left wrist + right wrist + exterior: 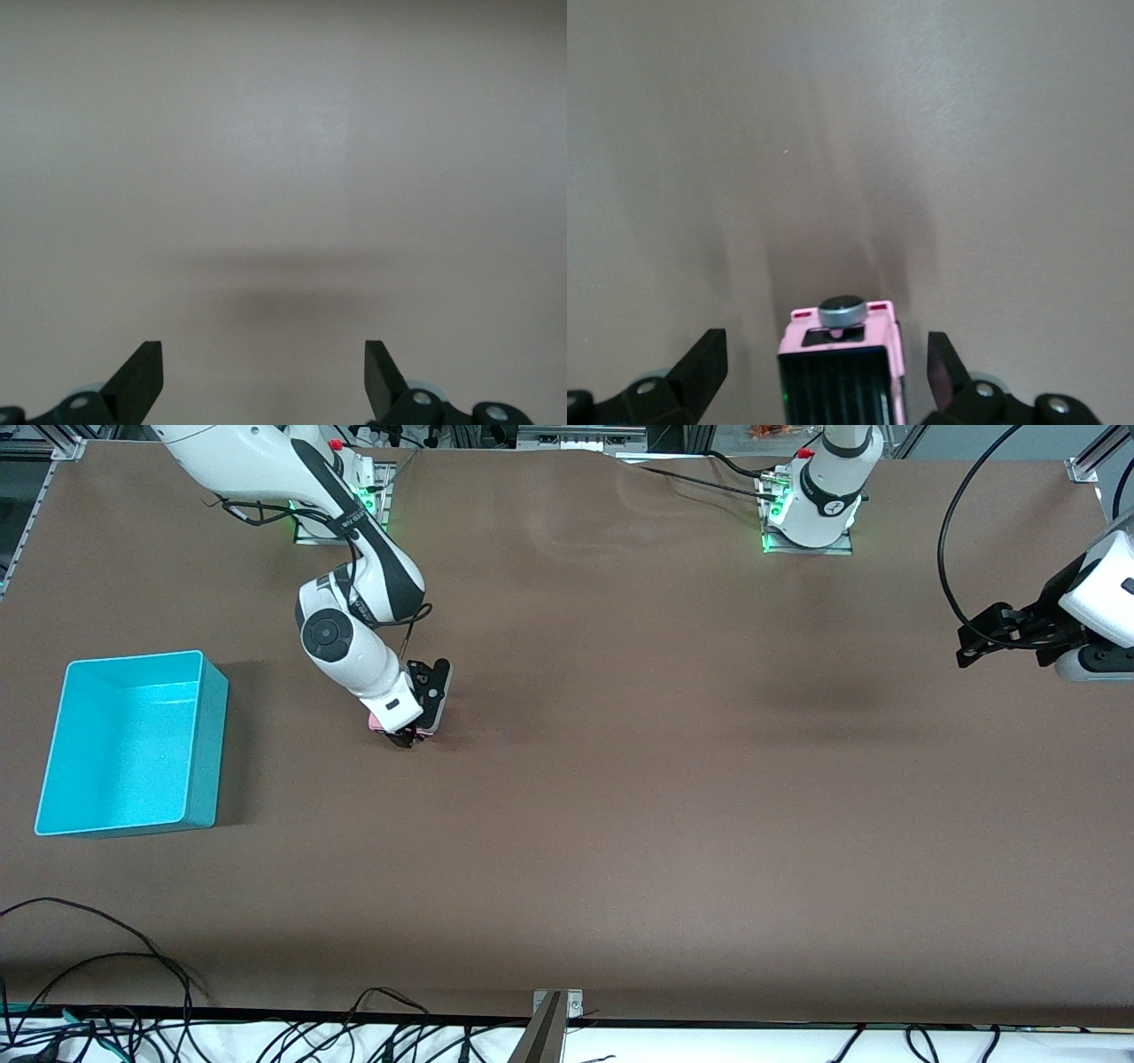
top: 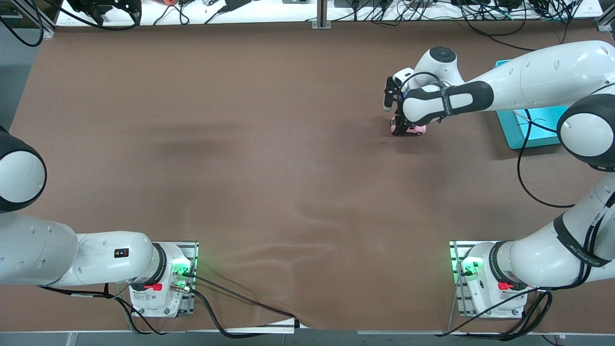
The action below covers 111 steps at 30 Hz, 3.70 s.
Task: Wind and store pink jeep toy
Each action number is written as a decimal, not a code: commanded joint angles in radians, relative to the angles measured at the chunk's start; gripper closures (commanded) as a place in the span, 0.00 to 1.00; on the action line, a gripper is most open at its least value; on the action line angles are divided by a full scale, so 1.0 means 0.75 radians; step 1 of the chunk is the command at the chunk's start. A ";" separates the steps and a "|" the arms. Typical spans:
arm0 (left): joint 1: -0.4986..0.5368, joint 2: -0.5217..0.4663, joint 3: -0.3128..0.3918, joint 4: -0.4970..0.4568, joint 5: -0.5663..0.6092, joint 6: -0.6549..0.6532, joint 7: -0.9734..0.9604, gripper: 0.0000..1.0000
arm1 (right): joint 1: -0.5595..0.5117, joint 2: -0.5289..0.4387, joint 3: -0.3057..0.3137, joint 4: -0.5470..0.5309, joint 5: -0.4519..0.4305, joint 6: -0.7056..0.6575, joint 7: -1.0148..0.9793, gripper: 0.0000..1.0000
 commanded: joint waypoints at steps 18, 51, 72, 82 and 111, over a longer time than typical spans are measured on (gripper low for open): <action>-0.009 0.031 -0.009 0.061 0.008 -0.014 -0.014 0.00 | 0.001 -0.081 -0.049 -0.064 0.029 0.027 -0.139 0.78; -0.013 0.031 -0.012 0.085 0.016 -0.018 -0.014 0.00 | -0.402 -0.519 -0.364 0.023 0.070 -0.587 -0.984 0.90; -0.019 0.031 -0.012 0.085 0.020 -0.022 -0.014 0.00 | -0.619 -0.388 -0.477 0.087 0.107 -0.546 -1.503 0.91; -0.021 0.033 -0.009 0.085 0.020 -0.022 -0.014 0.00 | -0.647 -0.187 -0.591 0.160 0.162 -0.542 -1.665 0.91; -0.023 0.031 -0.014 0.085 0.020 -0.024 -0.012 0.00 | -0.645 0.048 -0.604 0.197 0.279 -0.411 -1.731 0.90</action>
